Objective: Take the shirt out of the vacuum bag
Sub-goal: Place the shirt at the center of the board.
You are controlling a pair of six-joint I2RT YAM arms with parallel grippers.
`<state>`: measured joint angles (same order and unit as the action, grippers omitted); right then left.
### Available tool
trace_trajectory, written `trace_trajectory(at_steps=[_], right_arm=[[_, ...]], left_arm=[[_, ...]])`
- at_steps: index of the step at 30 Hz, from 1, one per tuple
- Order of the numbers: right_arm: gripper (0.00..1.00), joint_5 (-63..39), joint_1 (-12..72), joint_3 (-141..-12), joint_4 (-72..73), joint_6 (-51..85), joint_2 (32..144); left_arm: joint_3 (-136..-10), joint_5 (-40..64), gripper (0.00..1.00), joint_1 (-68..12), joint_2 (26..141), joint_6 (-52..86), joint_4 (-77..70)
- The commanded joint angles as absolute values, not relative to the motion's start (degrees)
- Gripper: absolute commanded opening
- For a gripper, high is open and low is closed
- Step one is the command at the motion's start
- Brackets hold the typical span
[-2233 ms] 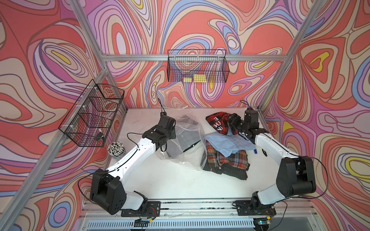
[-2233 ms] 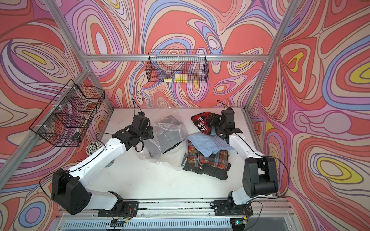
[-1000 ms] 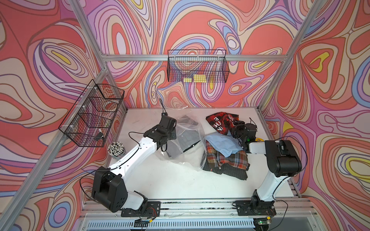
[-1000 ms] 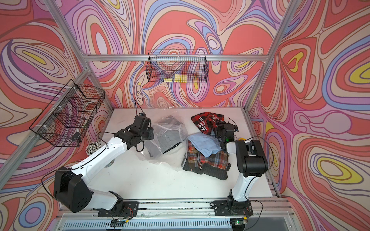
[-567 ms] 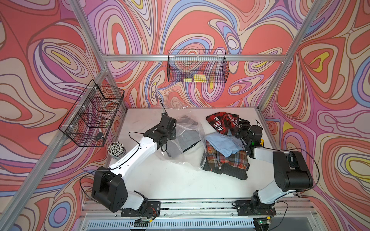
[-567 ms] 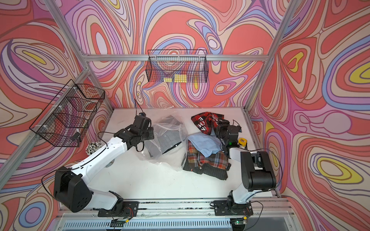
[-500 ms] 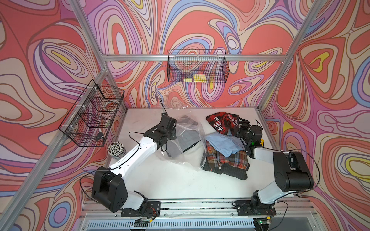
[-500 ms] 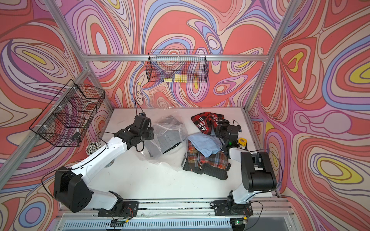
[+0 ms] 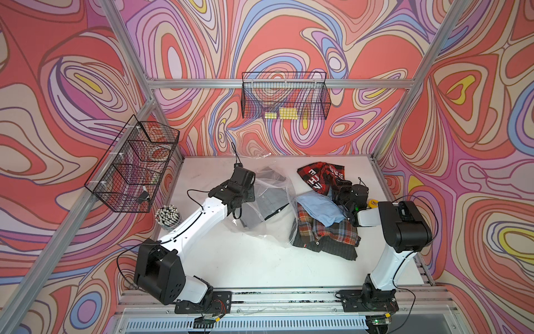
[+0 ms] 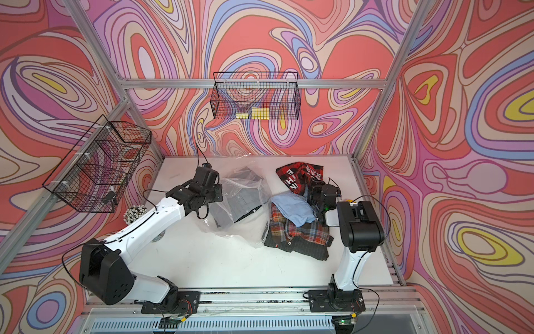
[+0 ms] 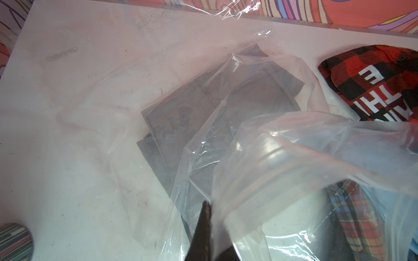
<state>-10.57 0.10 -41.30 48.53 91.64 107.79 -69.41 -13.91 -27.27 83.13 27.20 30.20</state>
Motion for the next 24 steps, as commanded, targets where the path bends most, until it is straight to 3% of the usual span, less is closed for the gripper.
trace_trajectory(at_steps=[1,9,17,21,24], right_arm=[[0.77,-9.9,0.54,-43.64,45.37,88.09,108.27],[0.77,-4.67,0.0,-42.01,43.5,85.34,105.4],[0.42,-4.06,-2.73,-45.61,39.55,80.18,106.74],[0.29,-5.9,-5.67,-47.09,37.98,77.19,107.5],[0.27,-7.35,-8.17,-47.83,35.7,74.99,107.8]], left_arm=[[-70.79,-14.0,0.0,-26.78,83.88,26.63,31.03],[-70.49,-13.62,0.0,-26.81,83.92,26.65,30.78],[-69.72,-14.27,0.0,-26.73,82.98,26.45,30.68],[-69.76,-14.13,0.0,-26.8,83.12,26.51,30.74],[-69.78,-14.03,0.0,-26.84,83.21,26.63,30.78]])
